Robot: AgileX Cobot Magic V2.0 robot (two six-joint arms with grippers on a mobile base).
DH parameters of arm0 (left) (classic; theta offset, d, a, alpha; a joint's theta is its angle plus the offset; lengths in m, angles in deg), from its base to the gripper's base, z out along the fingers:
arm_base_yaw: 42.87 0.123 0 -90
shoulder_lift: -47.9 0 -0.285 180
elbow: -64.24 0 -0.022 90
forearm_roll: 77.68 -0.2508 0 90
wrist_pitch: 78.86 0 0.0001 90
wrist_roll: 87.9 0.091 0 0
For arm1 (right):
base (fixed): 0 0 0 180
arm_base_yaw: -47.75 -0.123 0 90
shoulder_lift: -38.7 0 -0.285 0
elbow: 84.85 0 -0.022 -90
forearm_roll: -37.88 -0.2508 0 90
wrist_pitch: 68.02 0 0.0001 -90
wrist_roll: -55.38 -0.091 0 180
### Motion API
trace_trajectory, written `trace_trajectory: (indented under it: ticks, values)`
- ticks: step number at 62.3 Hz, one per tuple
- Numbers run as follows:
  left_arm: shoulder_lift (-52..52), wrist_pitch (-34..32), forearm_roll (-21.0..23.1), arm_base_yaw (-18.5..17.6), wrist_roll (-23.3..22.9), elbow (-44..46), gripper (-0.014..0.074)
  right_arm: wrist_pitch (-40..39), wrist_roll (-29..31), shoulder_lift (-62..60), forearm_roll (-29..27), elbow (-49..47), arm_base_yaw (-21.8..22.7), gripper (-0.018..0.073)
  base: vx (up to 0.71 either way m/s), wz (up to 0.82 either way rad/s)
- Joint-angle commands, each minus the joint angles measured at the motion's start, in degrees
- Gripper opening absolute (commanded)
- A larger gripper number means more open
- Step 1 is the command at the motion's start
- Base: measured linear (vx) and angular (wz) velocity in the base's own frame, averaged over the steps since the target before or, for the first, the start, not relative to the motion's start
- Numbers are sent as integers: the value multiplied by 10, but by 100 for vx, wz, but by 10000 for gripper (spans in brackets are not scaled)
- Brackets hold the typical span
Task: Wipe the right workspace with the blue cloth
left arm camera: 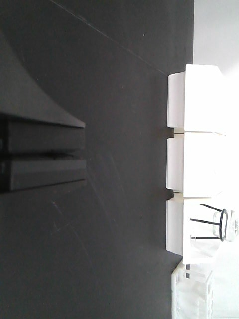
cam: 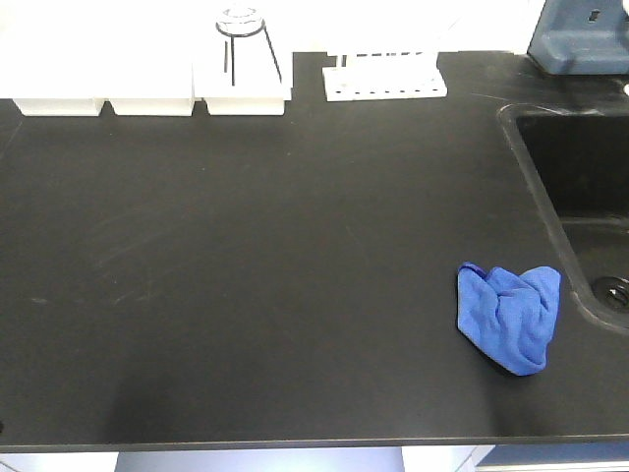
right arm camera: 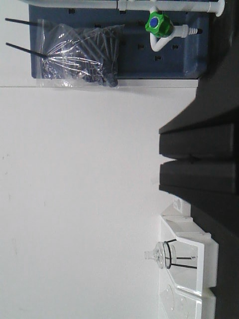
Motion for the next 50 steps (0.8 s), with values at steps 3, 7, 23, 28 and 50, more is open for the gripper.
trace_trajectory:
  ticks: [3, 7, 23, 28, 50]
  values:
    - [-8, -49, -1, -3, -5, -17, -6, 95, 5, 122, 16, -136, 3, -8, 0, 0]
    - [-8, -49, -1, -3, -5, -17, -6, 193, 4, 199, 20, -211, 3, -8, 0, 0]
    - [-8, -49, -1, -3, -5, -17, -6, 453, 2, 469, 15, -428, 3, -8, 0, 0]
    - [-8, -49, -1, -3, -5, -17, -6, 452, 2, 514, 7, -454, 3, -8, 0, 0]
    - [-8, -49, -1, -3, -5, -17, -6, 475, 16, 632, 20, -461, 3, 52, 0, 0]
